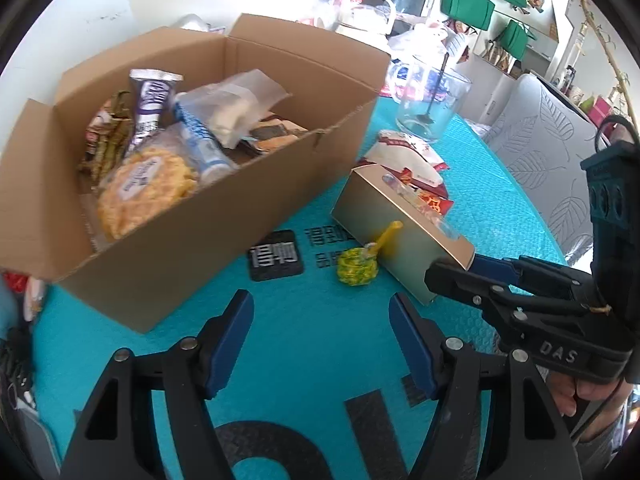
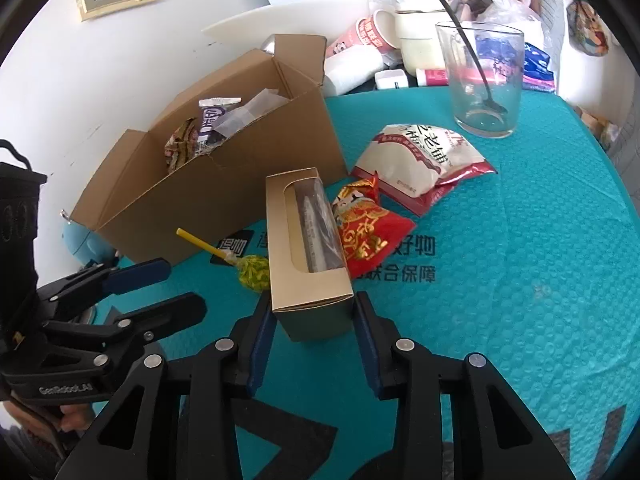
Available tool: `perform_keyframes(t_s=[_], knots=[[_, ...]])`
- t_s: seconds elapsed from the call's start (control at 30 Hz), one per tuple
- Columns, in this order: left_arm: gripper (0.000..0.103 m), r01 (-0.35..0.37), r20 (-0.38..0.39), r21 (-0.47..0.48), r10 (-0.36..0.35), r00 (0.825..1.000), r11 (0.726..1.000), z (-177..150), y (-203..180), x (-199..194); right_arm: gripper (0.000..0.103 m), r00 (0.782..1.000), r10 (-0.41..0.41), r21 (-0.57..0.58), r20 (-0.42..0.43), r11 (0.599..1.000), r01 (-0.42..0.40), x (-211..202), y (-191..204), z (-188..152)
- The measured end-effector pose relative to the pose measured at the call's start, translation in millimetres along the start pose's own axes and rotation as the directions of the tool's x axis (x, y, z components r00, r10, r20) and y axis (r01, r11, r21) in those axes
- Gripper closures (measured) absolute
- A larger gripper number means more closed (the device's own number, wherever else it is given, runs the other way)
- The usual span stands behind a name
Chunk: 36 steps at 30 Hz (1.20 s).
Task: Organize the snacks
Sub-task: 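Grasp the tan windowed box with the right gripper while the left reaches the green lollipop, then close the left gripper on the lollipop while the right lifts the windowed box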
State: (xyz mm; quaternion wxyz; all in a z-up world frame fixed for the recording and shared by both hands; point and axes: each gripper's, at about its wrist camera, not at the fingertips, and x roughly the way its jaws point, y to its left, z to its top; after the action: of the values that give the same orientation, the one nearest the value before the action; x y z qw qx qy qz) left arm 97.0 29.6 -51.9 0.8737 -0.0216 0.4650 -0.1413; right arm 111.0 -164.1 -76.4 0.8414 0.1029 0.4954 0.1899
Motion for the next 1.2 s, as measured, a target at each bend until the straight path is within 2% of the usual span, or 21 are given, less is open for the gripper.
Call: perform_keyframes(t_s=[0.07, 0.13, 0.2, 0.27, 0.33, 0.37, 0.4, 0.47, 0.73, 0.83, 1.2], knots=[[0.034, 0.013, 0.011, 0.018, -0.013, 1.0, 1.0, 1, -3, 4, 0.066, 1.0, -0.005, 0.001, 0.002, 1.0, 0.005, -4, -2, -4], [0.034, -0.006, 0.025, 0.044, 0.005, 1.0, 0.999, 3, -6, 9, 0.066, 1.0, -0.023, -0.003, 0.002, 1.0, 0.023, -9, -3, -8], [0.044, 0.003, 0.017, 0.061, -0.004, 1.0, 0.998, 5, -10, 14, 0.066, 0.999, -0.042, -0.011, 0.0, 0.999, 0.042, -14, -4, -14], [0.048, 0.025, 0.003, 0.07, -0.025, 1.0, 0.997, 6, -12, 19, 0.066, 0.999, -0.05, -0.007, -0.003, 0.999, 0.05, -19, -6, -18], [0.061, 0.048, -0.01, 0.081, -0.047, 0.999, 0.996, 6, -15, 26, 0.066, 0.999, -0.052, -0.003, -0.007, 0.999, 0.052, -23, -9, -22], [0.074, 0.057, -0.025, 0.082, -0.056, 0.998, 0.995, 7, -16, 30, 0.065, 0.999, -0.051, -0.002, -0.01, 0.999, 0.051, -24, -10, -23], [0.082, 0.074, -0.043, 0.079, -0.071, 0.997, 0.994, 7, -17, 34, 0.064, 0.999, -0.05, -0.004, -0.015, 0.999, 0.05, -24, -10, -23], [0.083, 0.096, -0.044, 0.067, -0.093, 0.995, 0.993, 8, -18, 36, 0.063, 0.998, -0.047, -0.012, -0.028, 0.999, 0.047, -22, -10, -22], [0.083, 0.04, -0.018, 0.103, -0.039, 0.999, 0.994, 14, -18, 33, 0.057, 0.996, -0.065, -0.019, -0.062, 0.998, 0.063, -11, -9, -16], [0.083, 0.023, -0.066, 0.082, -0.018, 0.998, 0.996, 16, -14, 41, 0.055, 0.996, -0.067, -0.016, -0.065, 0.998, 0.066, -7, -10, -15], [0.083, 0.032, -0.038, 0.075, -0.03, 0.999, 0.997, 16, -16, 42, 0.051, 0.995, -0.066, 0.006, -0.072, 0.998, 0.067, -7, -13, -15]])
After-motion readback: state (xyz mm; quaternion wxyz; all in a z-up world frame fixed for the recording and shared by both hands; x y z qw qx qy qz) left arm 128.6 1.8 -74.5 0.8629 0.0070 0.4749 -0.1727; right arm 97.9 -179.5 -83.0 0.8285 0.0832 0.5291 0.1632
